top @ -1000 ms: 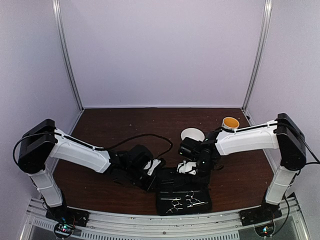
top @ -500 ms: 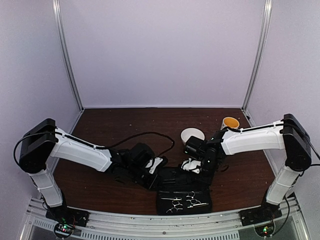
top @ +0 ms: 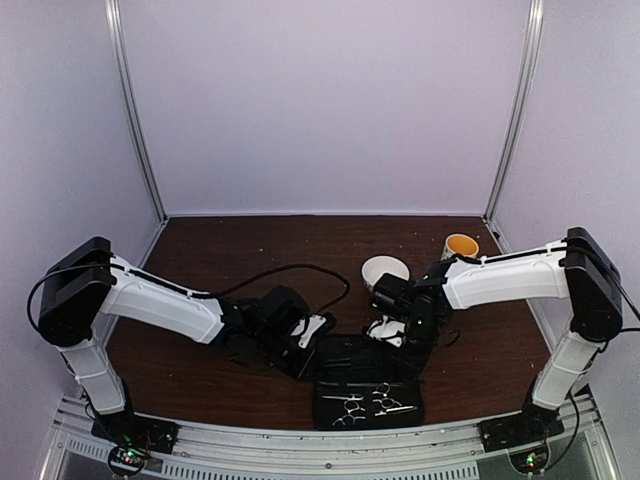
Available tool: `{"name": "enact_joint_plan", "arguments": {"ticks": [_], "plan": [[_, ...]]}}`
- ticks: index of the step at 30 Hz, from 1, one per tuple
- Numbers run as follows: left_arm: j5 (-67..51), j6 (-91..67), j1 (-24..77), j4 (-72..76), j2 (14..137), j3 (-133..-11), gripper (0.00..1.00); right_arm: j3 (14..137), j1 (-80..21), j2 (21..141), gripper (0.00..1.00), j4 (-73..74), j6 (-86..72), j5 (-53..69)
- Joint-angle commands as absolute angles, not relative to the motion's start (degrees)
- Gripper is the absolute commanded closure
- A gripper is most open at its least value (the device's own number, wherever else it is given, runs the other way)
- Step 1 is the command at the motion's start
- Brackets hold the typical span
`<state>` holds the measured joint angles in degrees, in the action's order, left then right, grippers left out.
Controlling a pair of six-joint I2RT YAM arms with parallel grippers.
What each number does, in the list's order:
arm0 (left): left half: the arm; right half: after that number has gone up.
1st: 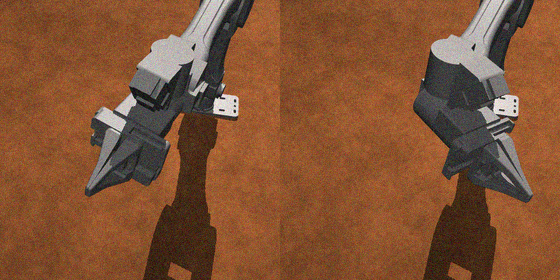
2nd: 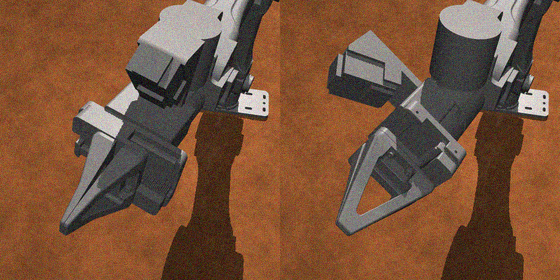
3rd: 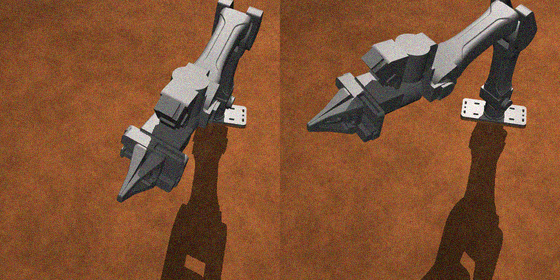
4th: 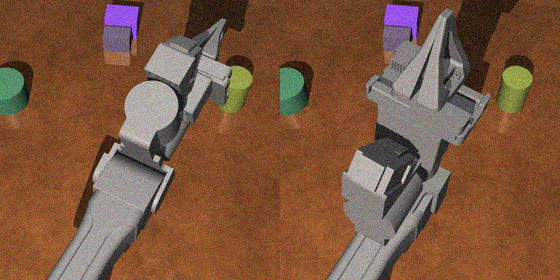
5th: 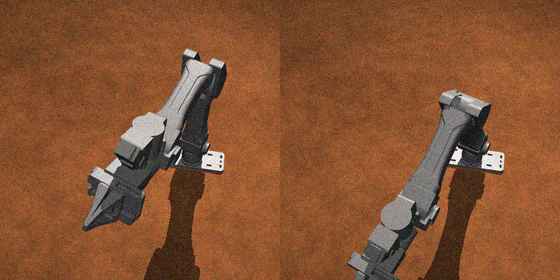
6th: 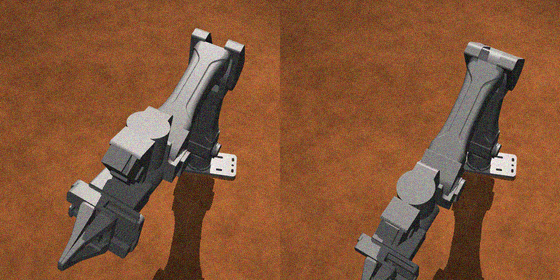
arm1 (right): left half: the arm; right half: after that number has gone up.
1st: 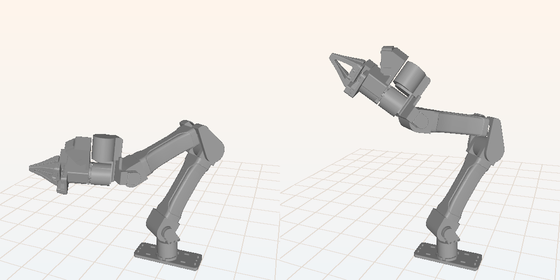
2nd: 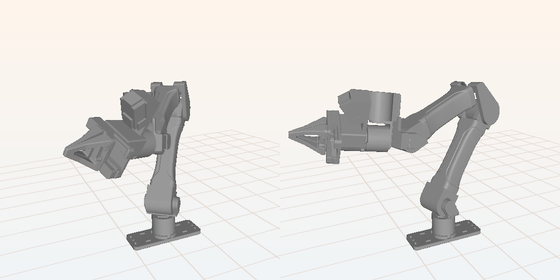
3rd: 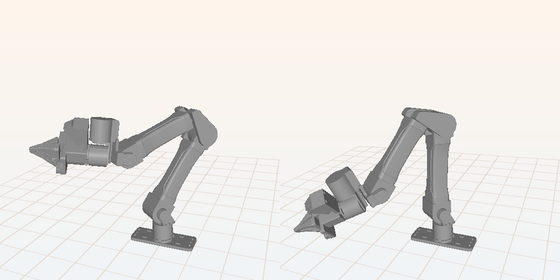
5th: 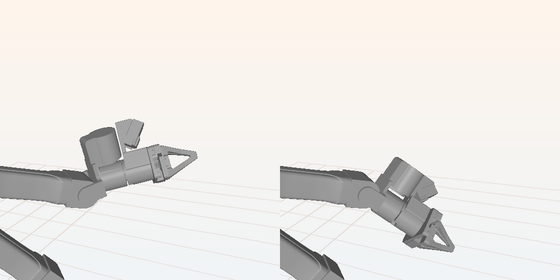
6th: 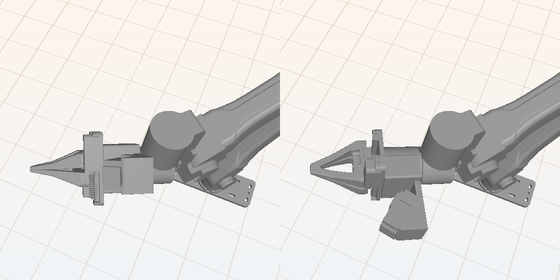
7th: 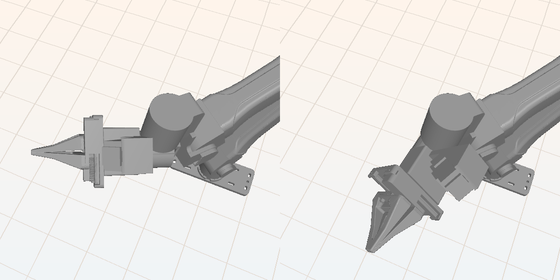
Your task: Sort the hair-cutting tools
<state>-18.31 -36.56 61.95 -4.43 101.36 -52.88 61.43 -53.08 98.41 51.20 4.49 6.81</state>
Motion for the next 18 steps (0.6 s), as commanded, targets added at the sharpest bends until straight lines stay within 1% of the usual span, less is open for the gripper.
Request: {"name": "enact_joint_plan", "arguments": {"ticks": [1, 7, 14, 18], "plan": [[-19.11, -35.77, 62.23, -2.82, 101.69, -53.62, 1.00, 60.19, -51.91, 96.16, 1.00, 52.78, 3.60, 6.11], [-19.25, -35.81, 62.29, -2.82, 101.76, -53.79, 1.00, 61.03, -51.83, 96.22, 1.00, 52.71, 3.57, 6.18], [-19.81, -36.02, 62.70, -2.47, 102.13, -53.79, 1.00, 63.22, -51.78, 99.76, 1.00, 53.61, 2.66, 13.51], [-20.27, -36.00, 62.89, -2.18, 102.46, -53.74, 1.00, 64.24, -51.90, 100.63, 1.00, 53.69, 2.02, 14.95]]}}
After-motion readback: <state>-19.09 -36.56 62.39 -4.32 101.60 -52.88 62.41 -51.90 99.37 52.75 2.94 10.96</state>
